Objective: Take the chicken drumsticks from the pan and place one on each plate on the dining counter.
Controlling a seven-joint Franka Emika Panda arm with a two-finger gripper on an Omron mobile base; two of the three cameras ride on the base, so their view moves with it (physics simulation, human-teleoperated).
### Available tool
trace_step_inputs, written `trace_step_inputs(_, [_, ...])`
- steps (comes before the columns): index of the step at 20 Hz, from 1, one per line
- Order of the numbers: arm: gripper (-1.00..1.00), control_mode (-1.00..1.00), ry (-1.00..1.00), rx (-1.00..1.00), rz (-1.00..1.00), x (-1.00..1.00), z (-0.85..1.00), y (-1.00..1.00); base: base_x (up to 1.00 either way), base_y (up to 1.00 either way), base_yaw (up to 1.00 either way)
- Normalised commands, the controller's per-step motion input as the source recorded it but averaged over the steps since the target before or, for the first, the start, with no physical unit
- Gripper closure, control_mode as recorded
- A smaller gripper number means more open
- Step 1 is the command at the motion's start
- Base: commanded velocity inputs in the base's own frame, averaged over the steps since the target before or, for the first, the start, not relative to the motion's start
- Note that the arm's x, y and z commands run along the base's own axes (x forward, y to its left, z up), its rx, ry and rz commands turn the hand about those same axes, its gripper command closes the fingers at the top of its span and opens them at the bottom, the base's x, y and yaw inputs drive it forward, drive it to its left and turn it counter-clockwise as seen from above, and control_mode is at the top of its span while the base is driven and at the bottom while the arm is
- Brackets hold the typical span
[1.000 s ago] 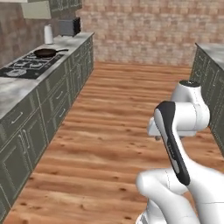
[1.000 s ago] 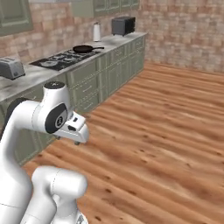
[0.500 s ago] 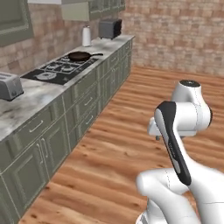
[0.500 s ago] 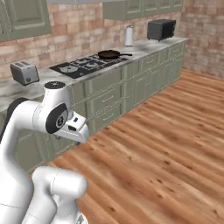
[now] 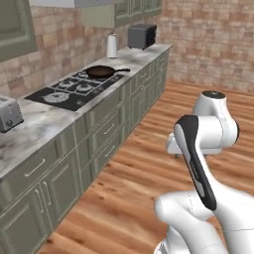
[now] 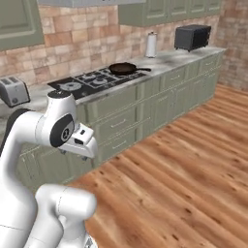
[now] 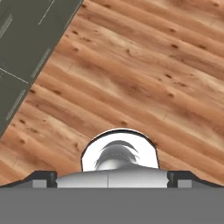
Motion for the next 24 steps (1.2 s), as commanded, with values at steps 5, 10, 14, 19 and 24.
trace_step_inputs(5, [-1.0,1.0,0.0,0.0,0.0,0.0,0.0,0.0,1.0,0.0,-0.09])
trace_step_inputs(10, [-1.0,1.0,0.0,0.0,0.0,0.0,0.0,0.0,1.0,0.0,-0.16])
trace_step_inputs(14, [-1.0,1.0,0.0,0.0,0.0,0.0,0.0,0.0,1.0,0.0,-0.23])
trace_step_inputs(19, [-1.0,1.0,0.0,0.0,0.0,0.0,0.0,0.0,1.0,0.01,-0.05])
trace_step_inputs(24, [-1.0,1.0,0.0,0.0,0.0,0.0,0.0,0.0,1.0,-0.04,0.22])
